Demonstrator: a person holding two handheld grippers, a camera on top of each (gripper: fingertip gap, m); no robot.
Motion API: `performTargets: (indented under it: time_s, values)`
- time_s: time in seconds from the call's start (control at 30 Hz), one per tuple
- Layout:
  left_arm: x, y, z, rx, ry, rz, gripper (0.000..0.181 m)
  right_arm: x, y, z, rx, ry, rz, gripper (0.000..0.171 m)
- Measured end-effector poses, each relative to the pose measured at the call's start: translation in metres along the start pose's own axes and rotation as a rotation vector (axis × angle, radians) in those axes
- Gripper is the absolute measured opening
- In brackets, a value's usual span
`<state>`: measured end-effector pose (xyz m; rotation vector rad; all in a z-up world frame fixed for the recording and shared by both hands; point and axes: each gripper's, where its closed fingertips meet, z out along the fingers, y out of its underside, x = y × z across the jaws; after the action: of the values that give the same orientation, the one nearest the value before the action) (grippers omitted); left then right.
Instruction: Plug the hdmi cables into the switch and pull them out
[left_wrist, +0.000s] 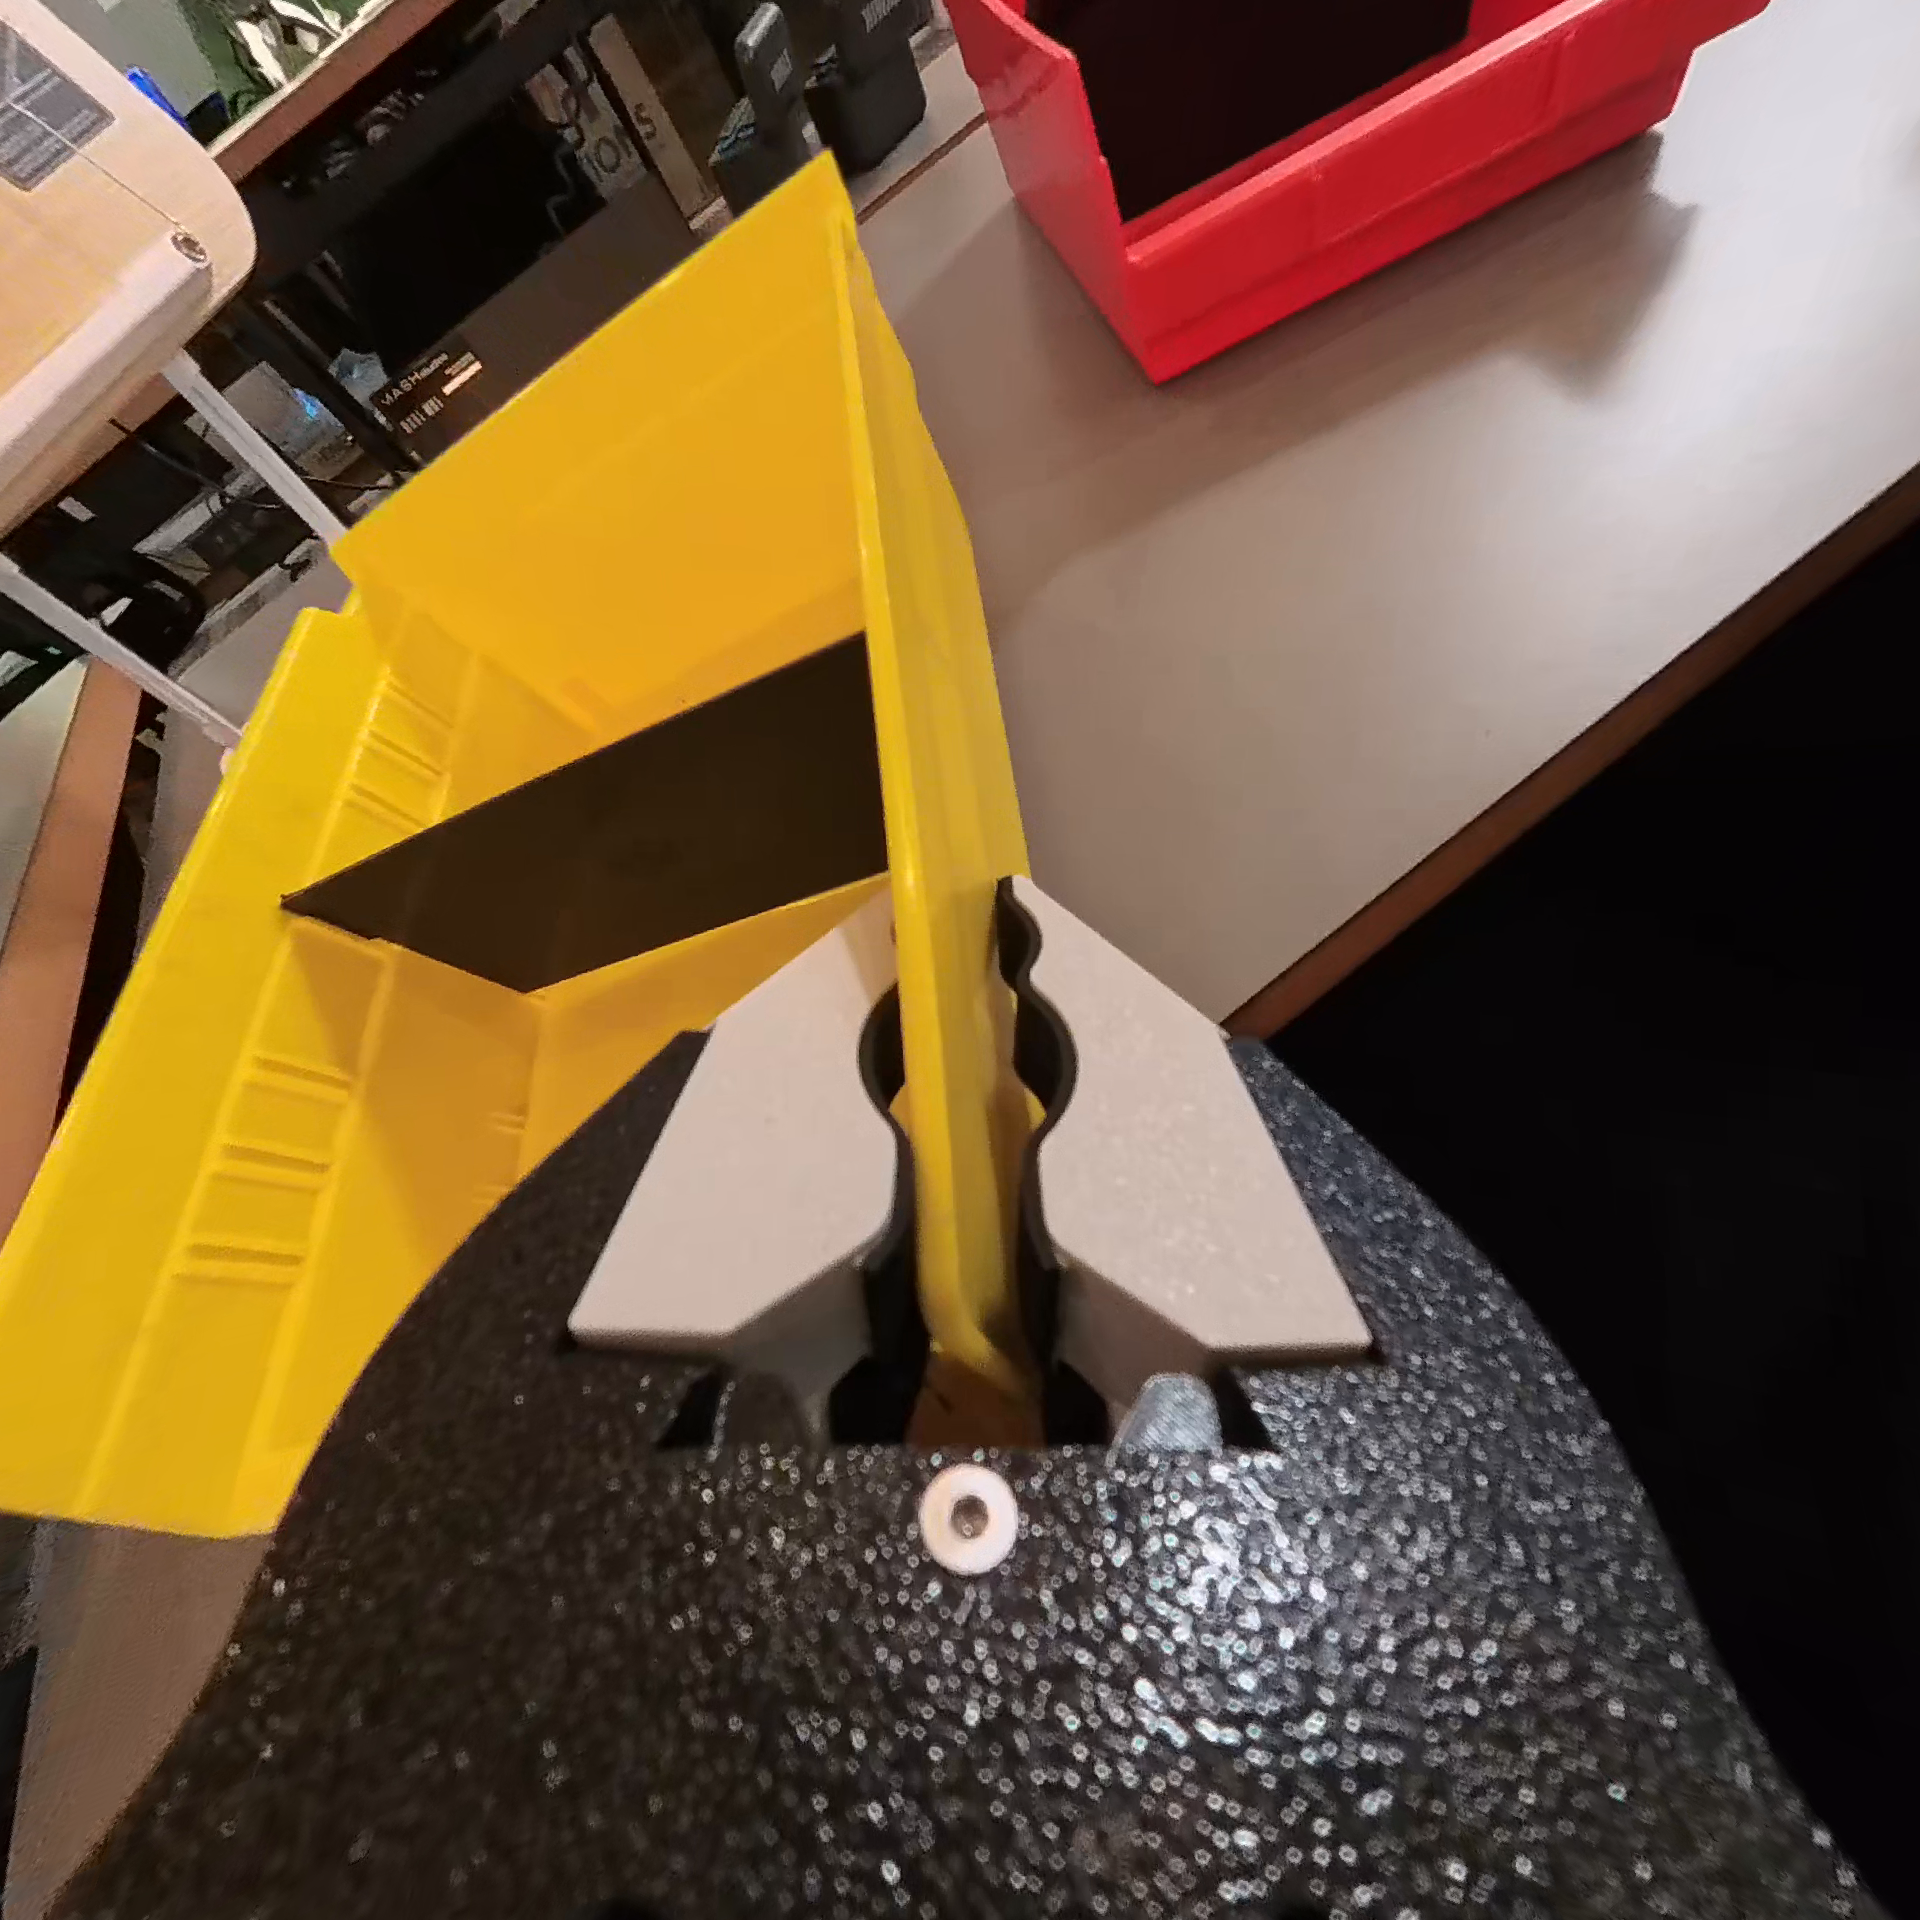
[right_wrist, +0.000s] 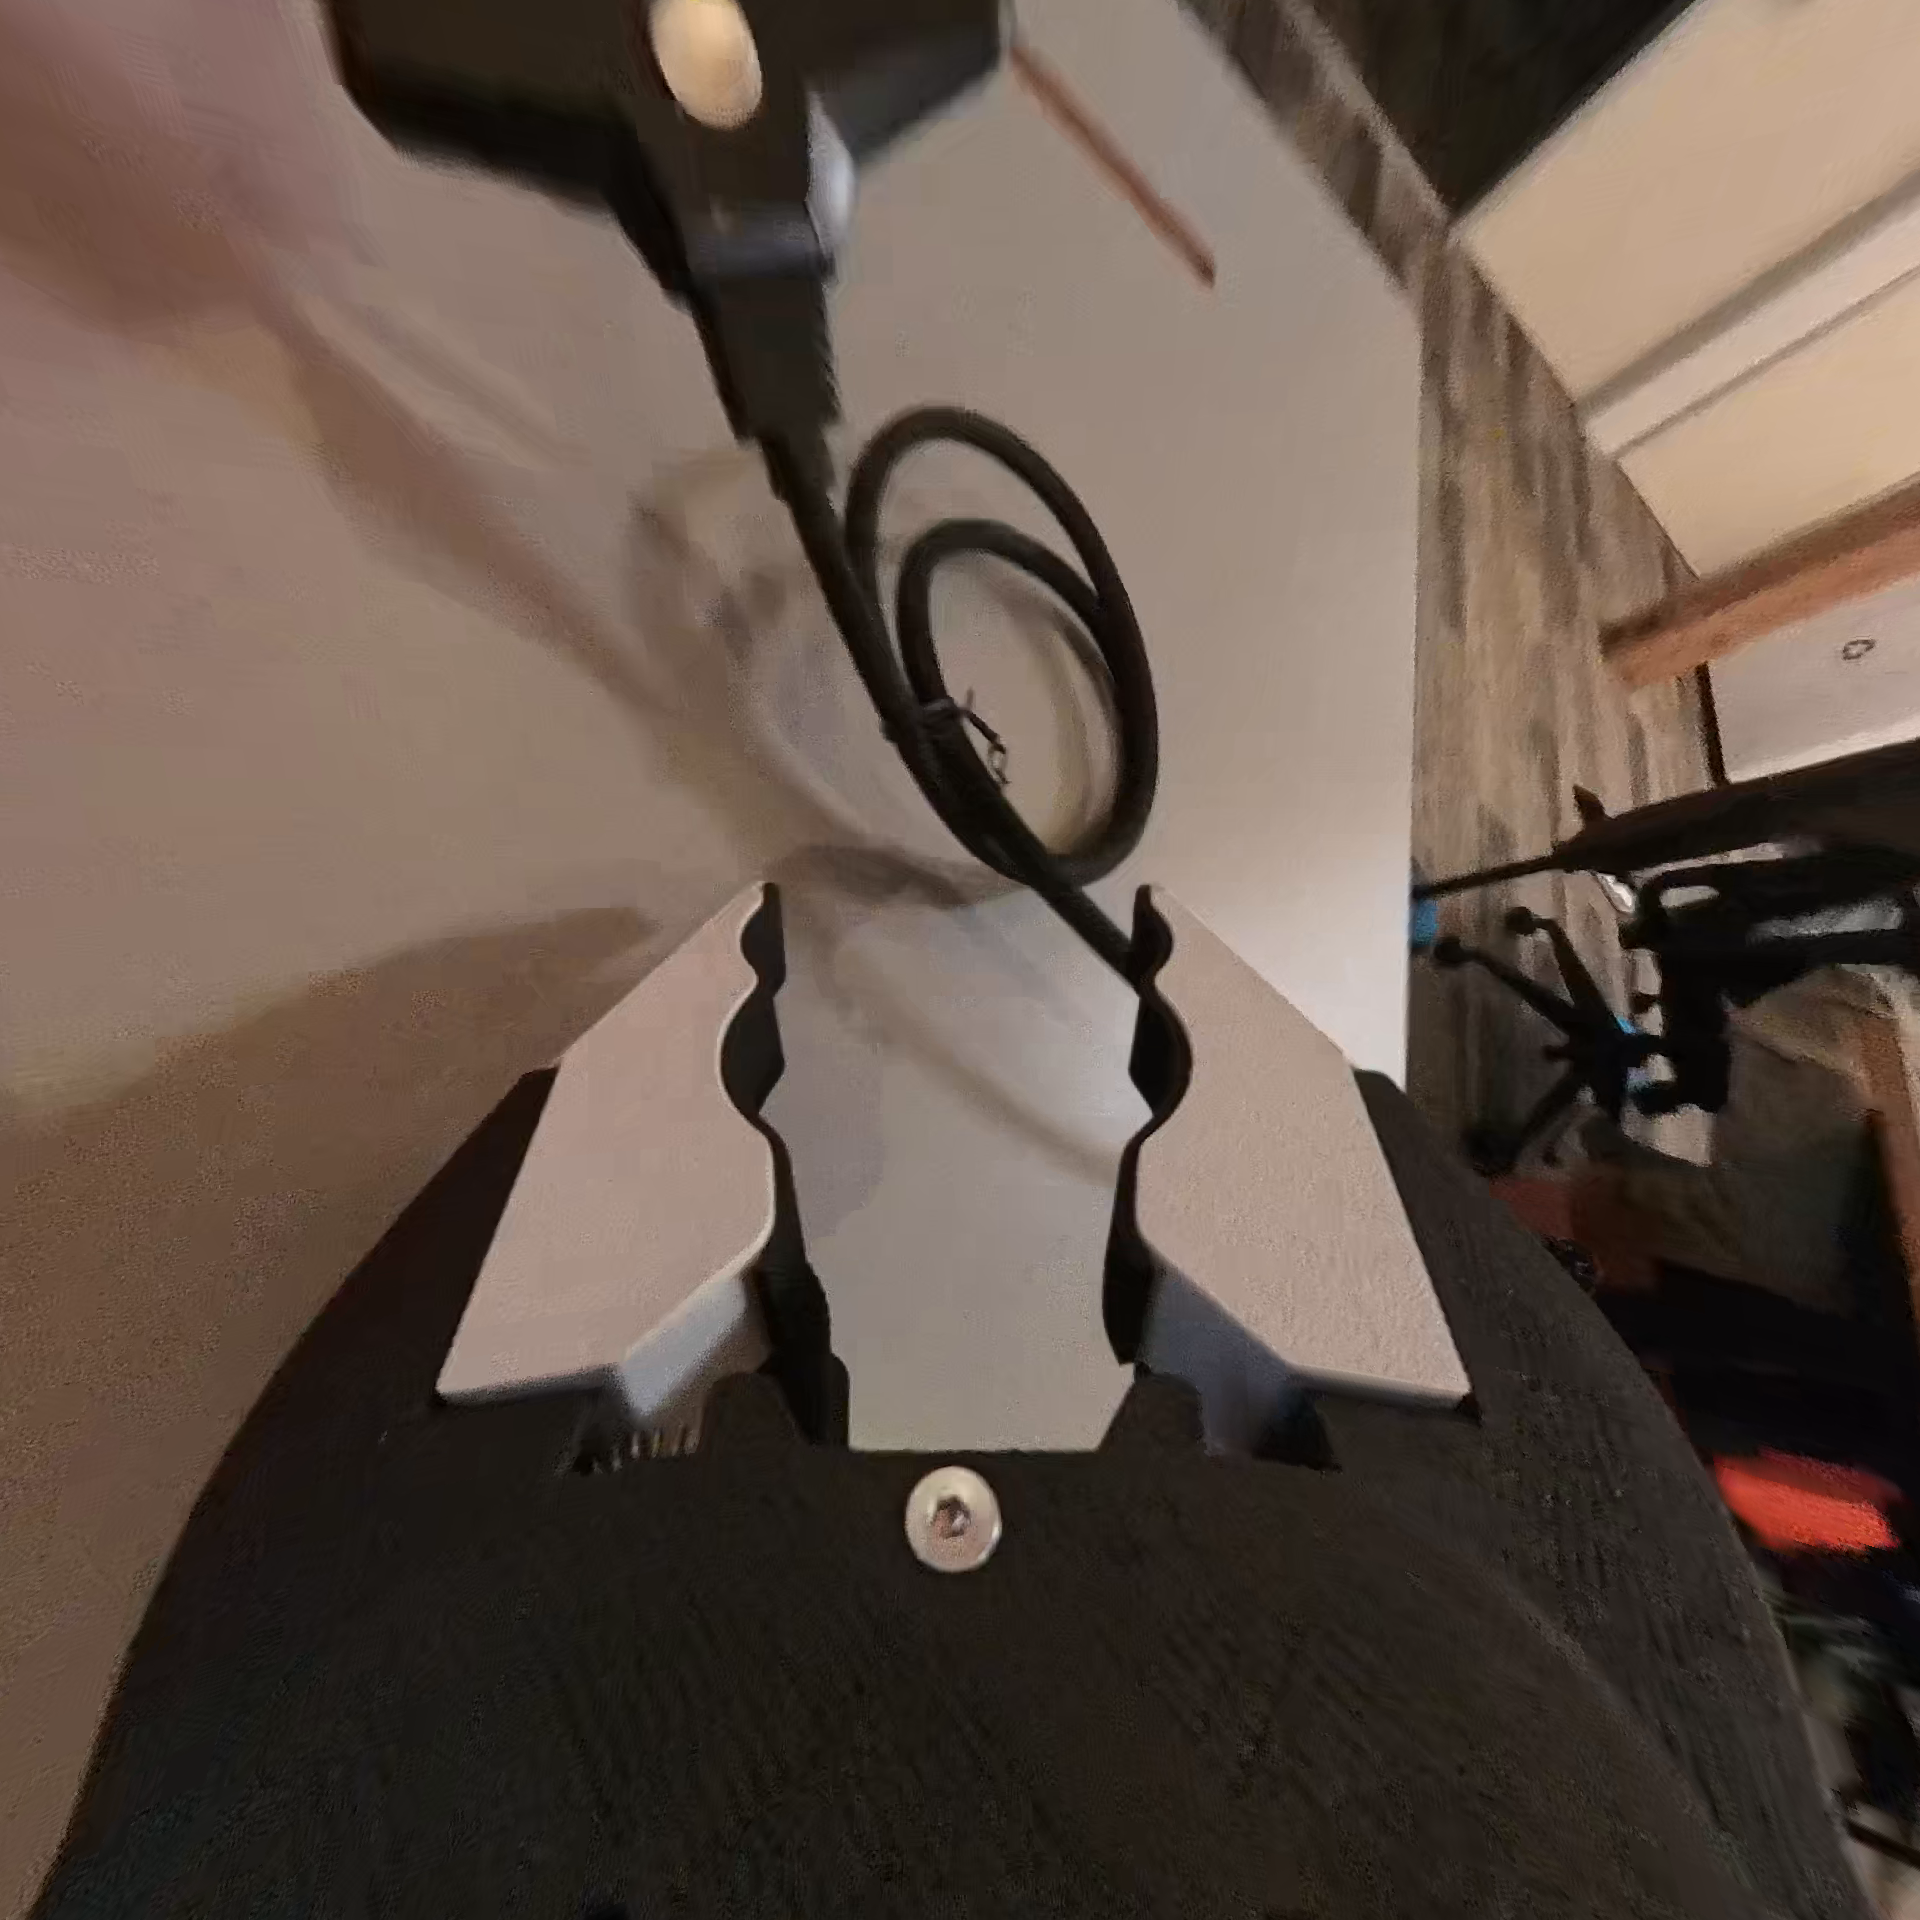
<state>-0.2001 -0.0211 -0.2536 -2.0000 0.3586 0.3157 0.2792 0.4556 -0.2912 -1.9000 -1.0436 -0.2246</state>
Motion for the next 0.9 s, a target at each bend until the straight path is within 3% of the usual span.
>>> performTargets:
  time_s: [0.07, 0.17, 0.23, 0.33, 0.4, 0.5, 0.63, 0.9]
  values:
    - [0.001, 0.0, 0.001, -0.004, 0.005, 0.004, 0.009, 0.012, 0.009, 0.02, -0.08, 0.007, -0.099, 0.066]
    - [0.001, 0.001, 0.002, -0.008, 0.006, 0.007, 0.009, 0.02, 0.007, 0.04, -0.126, 0.016, -0.227, 0.05]
    - [0.001, 0.002, 0.003, -0.011, 0.007, 0.008, 0.009, 0.017, 0.011, 0.048, -0.185, -0.005, -0.31, 0.019]
    - [0.0, 0.003, 0.003, -0.014, 0.007, 0.011, 0.009, 0.024, 0.011, 0.049, -0.271, 0.063, -0.51, 0.01]
    - [0.0, 0.004, 0.003, -0.013, 0.006, 0.011, 0.008, 0.042, -0.004, 0.038, -0.275, 0.174, -0.536, 0.009]
    - [-0.001, 0.004, 0.003, -0.009, 0.006, 0.011, 0.008, 0.068, -0.021, 0.014, -0.202, 0.299, -0.43, 0.009]
    - [0.0, 0.005, 0.004, -0.014, 0.006, 0.014, 0.008, 0.082, -0.072, -0.029, 0.01, 0.469, -0.422, 0.009]
    - [0.006, -0.002, 0.004, 0.009, 0.023, 0.015, 0.008, 0.033, -0.199, -0.106, 0.438, 0.606, -0.559, 0.009]
